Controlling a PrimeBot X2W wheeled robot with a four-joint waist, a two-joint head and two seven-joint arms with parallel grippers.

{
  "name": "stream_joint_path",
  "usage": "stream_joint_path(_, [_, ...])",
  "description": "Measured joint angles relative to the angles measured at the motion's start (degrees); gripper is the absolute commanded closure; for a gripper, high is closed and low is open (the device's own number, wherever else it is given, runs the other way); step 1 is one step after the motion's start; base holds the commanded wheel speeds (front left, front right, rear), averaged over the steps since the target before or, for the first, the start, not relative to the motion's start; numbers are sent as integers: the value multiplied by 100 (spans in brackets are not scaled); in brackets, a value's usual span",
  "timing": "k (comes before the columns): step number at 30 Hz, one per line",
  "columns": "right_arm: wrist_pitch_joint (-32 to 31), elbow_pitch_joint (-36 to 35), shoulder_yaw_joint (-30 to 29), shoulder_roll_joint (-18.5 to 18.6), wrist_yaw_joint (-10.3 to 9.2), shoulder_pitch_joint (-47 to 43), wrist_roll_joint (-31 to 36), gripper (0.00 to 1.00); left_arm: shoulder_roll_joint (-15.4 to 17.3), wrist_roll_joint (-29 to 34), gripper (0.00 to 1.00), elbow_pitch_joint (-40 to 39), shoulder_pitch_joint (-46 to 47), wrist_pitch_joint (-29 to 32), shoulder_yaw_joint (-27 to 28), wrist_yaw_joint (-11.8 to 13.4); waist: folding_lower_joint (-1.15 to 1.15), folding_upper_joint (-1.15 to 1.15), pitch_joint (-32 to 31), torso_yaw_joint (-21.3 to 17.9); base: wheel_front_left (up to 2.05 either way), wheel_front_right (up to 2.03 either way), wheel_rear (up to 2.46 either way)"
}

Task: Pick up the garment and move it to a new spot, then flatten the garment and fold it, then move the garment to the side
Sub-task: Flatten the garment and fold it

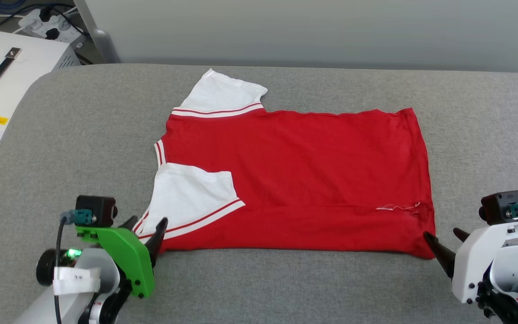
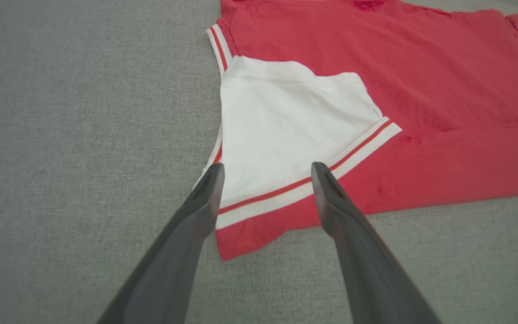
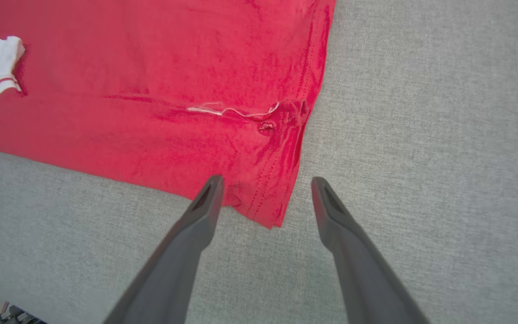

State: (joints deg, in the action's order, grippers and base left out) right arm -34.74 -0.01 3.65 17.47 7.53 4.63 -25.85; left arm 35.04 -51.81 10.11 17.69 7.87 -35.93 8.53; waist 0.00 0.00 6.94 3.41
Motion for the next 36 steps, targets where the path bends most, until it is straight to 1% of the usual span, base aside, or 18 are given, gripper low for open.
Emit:
stream_joint_path(4, [-501, -408, -296, -353, 0, -293, 369, 0, 163, -22, 0, -509, -418, 316, -35, 542, 0, 0, 57, -11, 0, 0, 0])
stream_joint_path(7, [-704, -691, -369, -539, -1, -396, 467, 0, 237, -14, 0, -661, -562, 448, -35, 869, 0, 0, 132, -38, 0, 0, 0])
stream_joint_path(10, [-798, -878, -424, -648, 0, -450, 554, 0, 304, 18, 0, -692, -594, 454, 1, 1091, 0, 0, 220, -78, 0, 0, 0])
stream_joint_path(12, [-818, -959, -450, -671, 0, -456, 609, 0, 323, 43, 0, -672, -593, 455, 13, 1173, 0, 0, 278, -108, 0, 0, 0])
stream_joint_path(17, [-848, -1091, -452, -736, 0, -458, 662, 0, 324, 34, 0, -488, -587, 478, 54, 1203, 0, 0, 435, -196, 0, 0, 0])
stream_joint_path(25, [-854, -1159, -424, -748, -1, -456, 693, 0, 250, 0, 0, -54, -459, 527, 68, 1127, 0, 0, 703, -332, 0, 0, 0])
stream_joint_path(27, [-854, -1183, -421, -748, 0, -452, 698, 0, 249, -11, 0, 40, -378, 534, 67, 1077, 0, 0, 774, -359, 0, 0, 0])
stream_joint_path(30, [-854, -1217, -441, -744, 0, -443, 709, 0, 259, -65, 0, 185, -216, 697, 43, 876, 0, 0, 909, -409, 0, 0, 0])
stream_joint_path(31, [-854, -1223, -448, -744, 0, -442, 713, 0, 261, -93, 52, 207, -182, 757, 35, 804, 0, 0, 935, -419, 0, 0, 0])
stream_joint_path(32, [-854, -1229, -458, -744, -1, -441, 716, 0, 281, -121, 95, 226, -162, 806, 27, 736, 0, 0, 951, -425, 0, 0, 0])
stream_joint_path(33, [-855, -1237, -470, -744, 0, -441, 732, 0, 300, -142, 100, 252, -126, 879, 11, 649, 0, 0, 964, -427, 0, 0, 0])
stream_joint_path(36, [-865, -1244, -503, -744, 0, -440, 765, 0, 269, -270, 100, 335, -9, 1011, -14, 423, 0, 0, 941, -407, 0, 0, 0])
